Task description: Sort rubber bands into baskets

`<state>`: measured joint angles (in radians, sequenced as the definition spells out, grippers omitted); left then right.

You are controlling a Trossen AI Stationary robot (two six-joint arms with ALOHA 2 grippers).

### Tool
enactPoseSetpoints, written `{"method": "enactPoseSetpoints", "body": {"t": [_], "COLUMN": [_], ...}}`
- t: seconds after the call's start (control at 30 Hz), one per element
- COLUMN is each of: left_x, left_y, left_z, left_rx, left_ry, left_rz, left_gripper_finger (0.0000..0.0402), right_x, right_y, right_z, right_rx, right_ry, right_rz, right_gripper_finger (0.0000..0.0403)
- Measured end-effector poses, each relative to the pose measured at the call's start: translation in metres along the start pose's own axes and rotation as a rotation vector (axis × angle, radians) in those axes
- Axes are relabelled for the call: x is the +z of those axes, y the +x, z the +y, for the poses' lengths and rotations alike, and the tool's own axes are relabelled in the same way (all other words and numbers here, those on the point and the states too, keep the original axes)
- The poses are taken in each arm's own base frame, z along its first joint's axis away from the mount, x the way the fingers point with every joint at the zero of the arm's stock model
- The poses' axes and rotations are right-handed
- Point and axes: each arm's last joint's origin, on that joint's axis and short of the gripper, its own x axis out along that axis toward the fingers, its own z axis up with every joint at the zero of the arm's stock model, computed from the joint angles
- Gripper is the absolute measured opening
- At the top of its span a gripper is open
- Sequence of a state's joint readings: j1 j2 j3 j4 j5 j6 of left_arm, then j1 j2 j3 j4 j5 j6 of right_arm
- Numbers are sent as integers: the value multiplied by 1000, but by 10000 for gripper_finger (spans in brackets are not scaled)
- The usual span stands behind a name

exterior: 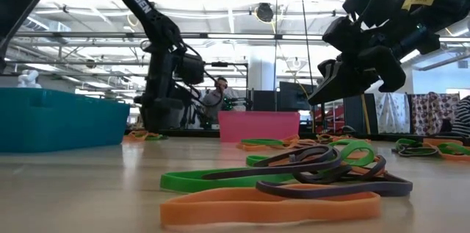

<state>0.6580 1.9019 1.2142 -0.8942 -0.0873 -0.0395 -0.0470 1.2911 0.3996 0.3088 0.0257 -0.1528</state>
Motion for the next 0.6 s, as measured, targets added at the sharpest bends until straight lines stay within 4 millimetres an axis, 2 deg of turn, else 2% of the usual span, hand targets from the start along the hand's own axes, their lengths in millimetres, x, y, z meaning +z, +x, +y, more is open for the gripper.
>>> {"method": "enactPoseSetpoints", "body": {"t": [0.07, 0.2, 0.4, 0.6], "left_x": [1, 0, -12, -32], "left_y": [-11, -40, -83, -105], "left_z": [-2, -6, -9, -7], "left_rx": [5, 28, 31, 32], "left_ry": [5, 19, 25, 26], "left_rz": [-41, -135, -274, -269], "left_gripper_finger": [8, 6, 3, 3], "right_x": [0, 0, 0, 0], "right_y": [0, 0, 0, 0], "right_z": [0, 0, 0, 0], "right_rx": [0, 0, 0, 0], "right_ry": [-1, -5, -8, -12], "right_rz": [0, 0, 0, 0], "right_gripper_finger": [0, 0, 0, 0]}}
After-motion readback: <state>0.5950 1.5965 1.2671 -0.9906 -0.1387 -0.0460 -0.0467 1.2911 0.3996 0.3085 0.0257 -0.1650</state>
